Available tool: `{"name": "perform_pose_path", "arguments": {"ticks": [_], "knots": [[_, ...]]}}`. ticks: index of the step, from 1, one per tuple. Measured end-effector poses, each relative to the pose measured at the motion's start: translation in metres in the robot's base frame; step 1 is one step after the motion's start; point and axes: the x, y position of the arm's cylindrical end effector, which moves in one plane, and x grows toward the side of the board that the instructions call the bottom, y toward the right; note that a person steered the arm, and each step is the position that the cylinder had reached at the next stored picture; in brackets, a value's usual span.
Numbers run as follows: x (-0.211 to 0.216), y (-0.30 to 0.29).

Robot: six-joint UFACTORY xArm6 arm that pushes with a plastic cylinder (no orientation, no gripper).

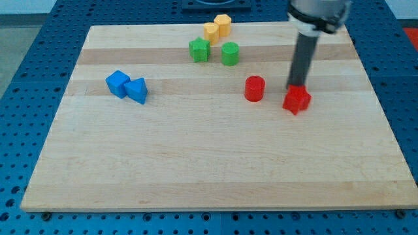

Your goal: Push the red star toward the right bottom

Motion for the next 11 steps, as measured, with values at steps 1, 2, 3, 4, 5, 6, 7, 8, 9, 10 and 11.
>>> {"name": "perform_pose_path", "arguments": {"ticks": [1,2,3,4,5,6,7,8,9,10,11], "knots": [[0.057,0.034],[0.051,0.035],[0.006,0.035],[-0.011,0.005],[0.02,-0.03],[0.064,-0.003],[0.101,0.018],[0.084,0.017],[0.035,0.012],[-0.022,0.01],[-0.053,-0.023]]}}
